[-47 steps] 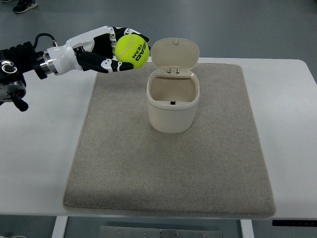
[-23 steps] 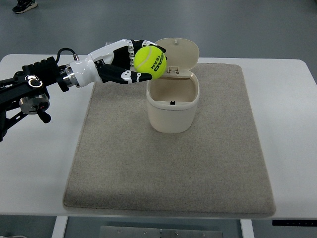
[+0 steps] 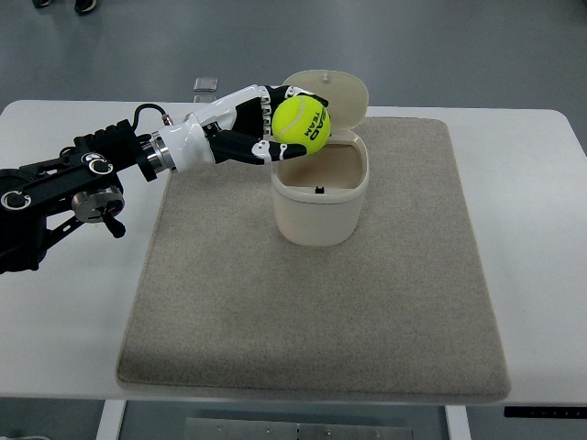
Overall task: Put tennis ball into box with left hand
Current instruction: 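Carry the ball with the left hand over the cream bin opening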
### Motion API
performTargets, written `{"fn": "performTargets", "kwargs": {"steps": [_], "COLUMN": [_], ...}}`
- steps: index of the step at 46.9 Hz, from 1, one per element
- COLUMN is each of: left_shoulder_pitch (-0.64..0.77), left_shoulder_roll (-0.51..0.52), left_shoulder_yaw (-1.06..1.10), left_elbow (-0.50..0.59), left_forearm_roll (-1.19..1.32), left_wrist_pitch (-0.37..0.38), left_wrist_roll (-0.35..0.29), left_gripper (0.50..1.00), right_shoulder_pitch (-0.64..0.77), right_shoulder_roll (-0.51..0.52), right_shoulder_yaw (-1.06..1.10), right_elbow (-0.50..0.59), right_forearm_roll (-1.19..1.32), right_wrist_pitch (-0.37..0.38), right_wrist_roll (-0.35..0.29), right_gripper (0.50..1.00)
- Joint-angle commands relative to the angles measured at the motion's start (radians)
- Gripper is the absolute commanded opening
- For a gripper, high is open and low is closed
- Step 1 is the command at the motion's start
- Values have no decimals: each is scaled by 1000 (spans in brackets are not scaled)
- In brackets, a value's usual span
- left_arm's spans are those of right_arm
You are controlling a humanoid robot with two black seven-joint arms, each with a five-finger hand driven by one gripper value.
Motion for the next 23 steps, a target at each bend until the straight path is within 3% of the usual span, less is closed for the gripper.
{"fn": "performTargets", "kwargs": {"steps": [1, 23], "left_shoulder_pitch": [0, 2], "left_shoulder_roll": [-35, -26], "left_shoulder_yaw": [1, 6], "left_elbow": [25, 20], "left_forearm_roll": [0, -2], "left_wrist_pitch": [4, 13], "left_wrist_roll": [0, 2], "left_gripper": [621, 656], "right_shoulder_pitch": [0, 0], "right_shoulder_roll": [0, 0], "right_shoulder_yaw": [0, 0], "right_elbow": [0, 0], "right_forearm_roll": [0, 1], "right_wrist_pitch": [0, 0], "right_wrist_roll": [0, 0], "right_gripper": [901, 901]}}
